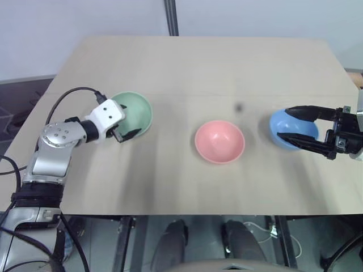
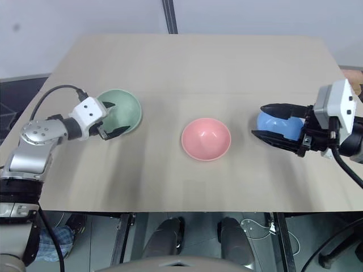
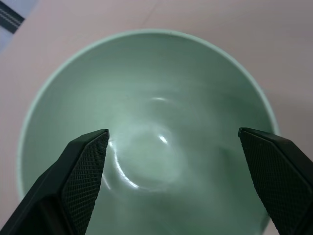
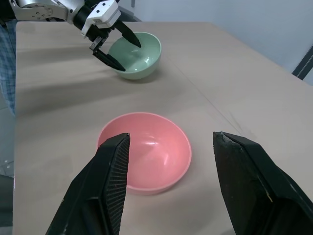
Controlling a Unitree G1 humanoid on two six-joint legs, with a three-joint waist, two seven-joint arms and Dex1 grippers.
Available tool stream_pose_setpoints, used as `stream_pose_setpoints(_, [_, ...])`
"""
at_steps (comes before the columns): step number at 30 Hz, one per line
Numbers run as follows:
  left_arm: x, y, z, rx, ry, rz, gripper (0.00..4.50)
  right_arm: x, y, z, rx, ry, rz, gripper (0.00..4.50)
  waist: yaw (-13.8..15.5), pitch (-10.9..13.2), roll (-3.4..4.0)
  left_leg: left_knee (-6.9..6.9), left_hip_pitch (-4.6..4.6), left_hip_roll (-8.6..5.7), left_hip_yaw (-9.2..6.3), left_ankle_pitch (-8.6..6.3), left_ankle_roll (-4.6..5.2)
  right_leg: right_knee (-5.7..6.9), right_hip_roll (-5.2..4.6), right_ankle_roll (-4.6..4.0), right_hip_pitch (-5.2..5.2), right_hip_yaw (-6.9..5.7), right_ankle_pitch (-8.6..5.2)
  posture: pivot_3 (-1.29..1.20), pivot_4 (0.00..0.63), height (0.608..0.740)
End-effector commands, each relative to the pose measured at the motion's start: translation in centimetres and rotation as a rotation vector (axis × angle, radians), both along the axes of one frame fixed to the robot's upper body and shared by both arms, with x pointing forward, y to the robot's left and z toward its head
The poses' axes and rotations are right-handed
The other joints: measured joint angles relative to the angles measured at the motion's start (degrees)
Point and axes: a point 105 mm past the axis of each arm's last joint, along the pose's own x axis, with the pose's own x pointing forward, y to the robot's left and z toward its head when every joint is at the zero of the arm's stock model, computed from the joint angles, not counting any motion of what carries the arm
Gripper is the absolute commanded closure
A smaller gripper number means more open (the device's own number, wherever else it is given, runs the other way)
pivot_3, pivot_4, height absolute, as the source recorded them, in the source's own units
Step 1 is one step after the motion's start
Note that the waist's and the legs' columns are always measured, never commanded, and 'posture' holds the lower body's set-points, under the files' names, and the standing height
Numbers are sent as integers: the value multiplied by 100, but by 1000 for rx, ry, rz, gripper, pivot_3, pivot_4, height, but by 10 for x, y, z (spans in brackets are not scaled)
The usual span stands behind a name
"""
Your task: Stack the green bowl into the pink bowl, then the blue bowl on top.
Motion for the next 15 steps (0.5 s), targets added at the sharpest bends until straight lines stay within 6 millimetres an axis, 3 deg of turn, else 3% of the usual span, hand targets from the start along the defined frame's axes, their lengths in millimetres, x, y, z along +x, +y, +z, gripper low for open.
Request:
stream_pose_setpoints(1, [-3,-4,21,-3,-45,-36,0,-3,4,6,-14,-33,17,1684,1,0,0,0,-1,0,0,0,0,0,0,0,0,0,0,0,150,740])
stream_pose_setpoints(10, [-8,-15,55,-95,-106,-104,0,0,5,3,-9,-31,13,1684,1,0,0,2,-1,0,-2,0,0,2,0,0,0,-1,0,0,150,740])
stream_pose_setpoints(15, [-12,-16,48,-80,-60,-113,0,1,5,2,-11,-31,10,1684,-8,0,0,4,-1,0,0,0,0,2,0,0,0,-1,0,0,150,740])
